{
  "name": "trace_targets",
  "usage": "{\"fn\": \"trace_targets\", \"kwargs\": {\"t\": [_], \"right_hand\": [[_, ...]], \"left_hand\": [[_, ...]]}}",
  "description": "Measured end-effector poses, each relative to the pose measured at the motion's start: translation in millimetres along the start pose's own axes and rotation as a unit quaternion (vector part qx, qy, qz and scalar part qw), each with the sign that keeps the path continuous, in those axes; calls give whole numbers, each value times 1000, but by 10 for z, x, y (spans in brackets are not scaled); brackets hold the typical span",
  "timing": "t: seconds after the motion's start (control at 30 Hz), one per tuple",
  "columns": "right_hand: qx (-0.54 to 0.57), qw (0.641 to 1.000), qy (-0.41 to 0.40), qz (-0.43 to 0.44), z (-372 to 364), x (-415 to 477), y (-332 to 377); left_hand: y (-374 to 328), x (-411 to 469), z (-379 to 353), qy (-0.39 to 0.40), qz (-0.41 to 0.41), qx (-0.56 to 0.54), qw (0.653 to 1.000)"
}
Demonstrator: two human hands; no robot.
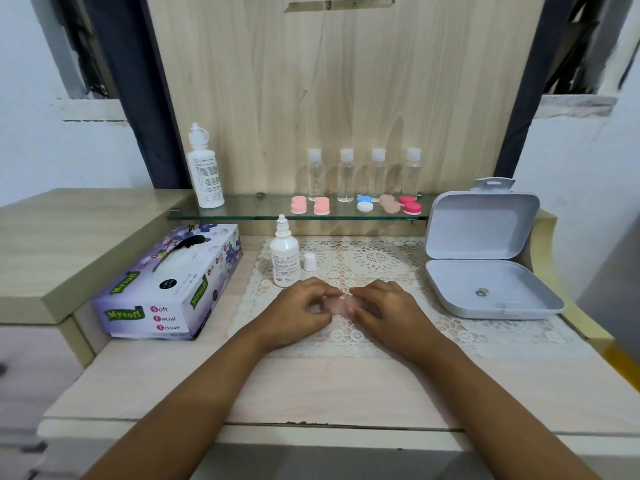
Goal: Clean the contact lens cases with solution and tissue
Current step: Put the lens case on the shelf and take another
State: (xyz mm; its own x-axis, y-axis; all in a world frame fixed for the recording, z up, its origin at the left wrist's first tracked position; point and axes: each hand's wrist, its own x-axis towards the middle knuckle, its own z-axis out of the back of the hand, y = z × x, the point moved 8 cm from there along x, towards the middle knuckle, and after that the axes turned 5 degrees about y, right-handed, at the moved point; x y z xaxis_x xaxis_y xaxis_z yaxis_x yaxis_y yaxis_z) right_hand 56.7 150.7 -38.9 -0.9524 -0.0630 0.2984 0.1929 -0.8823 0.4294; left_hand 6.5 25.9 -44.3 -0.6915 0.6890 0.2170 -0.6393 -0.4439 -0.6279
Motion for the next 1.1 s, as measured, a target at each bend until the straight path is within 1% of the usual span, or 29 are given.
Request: {"fn": "trace_targets", "kwargs": {"t": [0.13,0.33,0.47,0.6,0.8,0.93,1.1], "right_hand": [[-1,1000,-3,5,-2,12,-2],[-43,999,5,10,-50,13,31],[-69,998,14,7,-65,25,50],[-68,998,14,8,-78,24,55],[-61,998,14,11,-75,17,55],[-60,998,12,10,-86,22,36],[-64,998,6,12,-90,17,20]], "left_hand": [[9,-2,8,0,9,-7,1000],[2,12,-13,13,8,69,997],[-34,-2,2,-1,-4,92,996],[-58,-11,24,-25,-12,88,996],[-36,-21,78,-63,0,66,996],[-38,-38,61,-68,-3,70,995],[-82,-58,1,-28,-36,56,997]]}}
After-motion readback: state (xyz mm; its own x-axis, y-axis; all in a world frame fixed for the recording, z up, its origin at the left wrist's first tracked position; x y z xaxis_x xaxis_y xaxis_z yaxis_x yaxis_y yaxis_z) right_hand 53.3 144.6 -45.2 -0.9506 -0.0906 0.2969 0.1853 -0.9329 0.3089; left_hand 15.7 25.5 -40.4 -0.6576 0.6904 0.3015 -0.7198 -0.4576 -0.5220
